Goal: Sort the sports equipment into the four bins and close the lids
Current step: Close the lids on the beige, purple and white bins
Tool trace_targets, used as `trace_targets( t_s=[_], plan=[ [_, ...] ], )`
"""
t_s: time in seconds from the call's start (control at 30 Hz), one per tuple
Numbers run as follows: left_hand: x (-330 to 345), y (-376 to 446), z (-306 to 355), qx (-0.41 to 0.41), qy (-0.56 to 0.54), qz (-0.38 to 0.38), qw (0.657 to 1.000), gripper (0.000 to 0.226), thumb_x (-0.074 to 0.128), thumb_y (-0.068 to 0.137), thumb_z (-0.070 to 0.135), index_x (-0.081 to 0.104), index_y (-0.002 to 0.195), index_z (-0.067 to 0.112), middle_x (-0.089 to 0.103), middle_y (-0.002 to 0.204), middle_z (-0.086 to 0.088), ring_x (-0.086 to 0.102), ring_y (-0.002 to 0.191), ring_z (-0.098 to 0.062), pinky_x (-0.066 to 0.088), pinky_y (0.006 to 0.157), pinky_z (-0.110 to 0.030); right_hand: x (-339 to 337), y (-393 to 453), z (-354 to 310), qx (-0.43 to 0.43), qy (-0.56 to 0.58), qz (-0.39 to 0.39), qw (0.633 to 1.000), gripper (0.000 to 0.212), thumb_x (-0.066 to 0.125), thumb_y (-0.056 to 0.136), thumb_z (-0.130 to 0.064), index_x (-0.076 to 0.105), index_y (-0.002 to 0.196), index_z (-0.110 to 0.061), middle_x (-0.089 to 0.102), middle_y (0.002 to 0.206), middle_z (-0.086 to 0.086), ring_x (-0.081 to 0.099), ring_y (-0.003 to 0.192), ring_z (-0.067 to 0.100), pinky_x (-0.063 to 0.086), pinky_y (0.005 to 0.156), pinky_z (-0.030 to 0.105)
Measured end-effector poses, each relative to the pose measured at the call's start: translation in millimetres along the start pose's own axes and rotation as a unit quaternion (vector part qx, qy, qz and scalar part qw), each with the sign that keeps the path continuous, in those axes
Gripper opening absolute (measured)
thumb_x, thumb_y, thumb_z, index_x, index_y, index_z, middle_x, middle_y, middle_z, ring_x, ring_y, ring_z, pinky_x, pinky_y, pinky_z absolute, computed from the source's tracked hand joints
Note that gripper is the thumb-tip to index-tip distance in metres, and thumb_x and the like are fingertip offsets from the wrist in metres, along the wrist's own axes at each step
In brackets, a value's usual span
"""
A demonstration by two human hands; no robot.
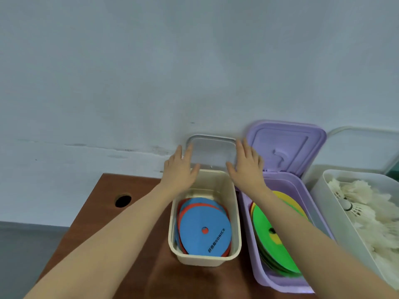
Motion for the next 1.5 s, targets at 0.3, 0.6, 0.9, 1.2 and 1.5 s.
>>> trace_targets(
  t_s=[0.3, 0.6, 0.9, 1.2, 1.5],
  plan=[
    [15.6, 29.0, -5.3, 0.012, -0.114, 0.014, 0.993, 0.069, 0.042, 0.096, 0.037, -0.001, 0.149, 0.026, 0.027, 0.142, -0.018, 0.044, 0.12, -0.037, 0.035, 0.102, -0.045, 20.3, 6.8, 11.5, -0.013, -0.009, 0.044, 0.999, 0.069, 0.051, 0.086, -0.031, 0.021, 0.148, -0.021, 0.03, 0.15, 0.001, 0.026, 0.136, 0.026, 0.011, 0.107, 0.045],
    [12.0, 34.5, -18.4, 0.027, -0.252, 0.004, 0.967, 0.056, 0.04, 0.096, 0.039, 0.015, 0.146, 0.032, 0.017, 0.146, -0.004, 0.033, 0.132, -0.023, 0.028, 0.108, -0.031, 33.7, -5.9, 10.5, -0.001, 0.223, 0.048, 0.974, 0.066, 0.053, 0.088, -0.016, 0.023, 0.146, -0.032, 0.033, 0.135, 0.011, 0.048, 0.084, 0.025, 0.043, 0.091, 0.044],
    [-8.9, -2.3, -1.9, 0.054, -0.309, 0.07, 0.947, 0.054, 0.04, 0.097, 0.034, 0.02, 0.147, 0.026, 0.026, 0.148, 0.003, 0.023, 0.118, 0.022, 0.021, 0.097, 0.002, 12.0, -24.9, -7.5, -0.011, 0.329, 0.103, 0.939, 0.057, 0.05, 0.092, -0.013, 0.03, 0.139, -0.039, 0.035, 0.138, 0.007, 0.046, 0.108, 0.018, 0.03, 0.093, 0.01],
    [-36.2, -73.0, 3.7, 0.074, -0.286, 0.128, 0.947, 0.034, 0.038, 0.098, 0.031, 0.042, 0.13, 0.02, 0.028, 0.14, -0.001, 0.028, 0.126, 0.0, 0.018, 0.097, -0.001, -22.8, -90.0, -30.6, -0.045, 0.257, 0.138, 0.955, 0.041, 0.039, 0.085, -0.051, 0.038, 0.125, -0.047, 0.037, 0.141, -0.005, 0.031, 0.125, -0.004, 0.017, 0.099, 0.032],
    [-8.0, -127.4, -13.9, 0.087, -0.2, -0.009, 0.976, 0.056, 0.058, 0.088, 0.038, 0.041, 0.139, 0.02, 0.018, 0.153, -0.003, 0.018, 0.139, -0.018, 0.014, 0.11, -0.024, -2.7, -152.4, -23.6, -0.066, 0.187, 0.06, 0.978, 0.047, 0.039, 0.088, -0.051, 0.052, 0.128, -0.031, 0.037, 0.145, 0.007, 0.033, 0.131, 0.016, 0.019, 0.103, 0.032]
  ],
)
Point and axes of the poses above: each hand's wrist, its own y-axis towards the middle knuckle, its own x-axis out of the palm, z = x × y, the point moved 3 cm from there along y, towards the middle knuckle
